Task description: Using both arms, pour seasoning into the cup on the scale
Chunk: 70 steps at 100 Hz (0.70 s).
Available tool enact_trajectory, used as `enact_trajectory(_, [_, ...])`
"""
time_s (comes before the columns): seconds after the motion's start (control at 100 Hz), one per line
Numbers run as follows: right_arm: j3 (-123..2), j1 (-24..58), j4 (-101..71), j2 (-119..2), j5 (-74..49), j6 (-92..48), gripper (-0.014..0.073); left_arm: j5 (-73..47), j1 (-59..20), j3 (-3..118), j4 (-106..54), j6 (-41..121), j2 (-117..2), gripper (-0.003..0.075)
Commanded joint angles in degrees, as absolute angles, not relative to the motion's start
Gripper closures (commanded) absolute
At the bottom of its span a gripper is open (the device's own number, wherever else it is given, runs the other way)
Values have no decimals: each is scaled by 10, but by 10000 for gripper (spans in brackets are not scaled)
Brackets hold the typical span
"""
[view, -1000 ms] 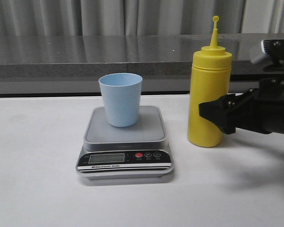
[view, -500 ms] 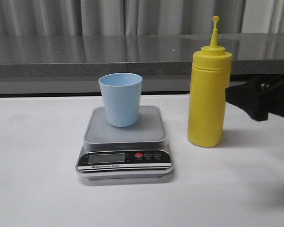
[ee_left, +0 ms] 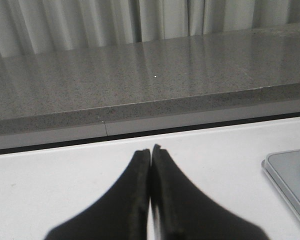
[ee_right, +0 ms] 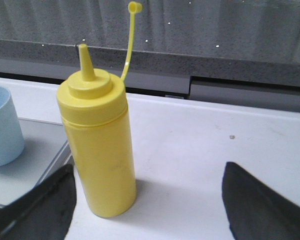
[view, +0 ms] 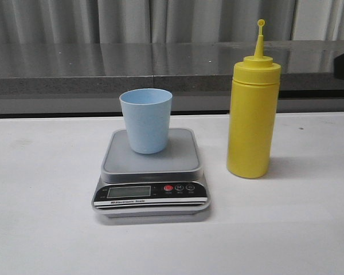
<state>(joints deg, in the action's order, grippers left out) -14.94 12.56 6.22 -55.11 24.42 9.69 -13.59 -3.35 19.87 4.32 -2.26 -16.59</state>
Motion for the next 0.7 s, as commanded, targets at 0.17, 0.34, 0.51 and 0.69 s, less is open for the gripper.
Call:
enact_trajectory(0.17, [-162,121,51,-388,108,85,1,-89,-33,213,39,-23,-169,738])
enact_trajectory(0.34, [-162,121,51,-304,12,85,3,-89,-33,213,39,-23,-169,738])
enact_trajectory(0.51, [-163,121,52,-240,-32,85,41,-89,-33,213,39,-23,-169,738])
enact_trajectory(0.69, [-163,121,54,-208,-43,85,267,-89,-33,213,39,-23,-169,738])
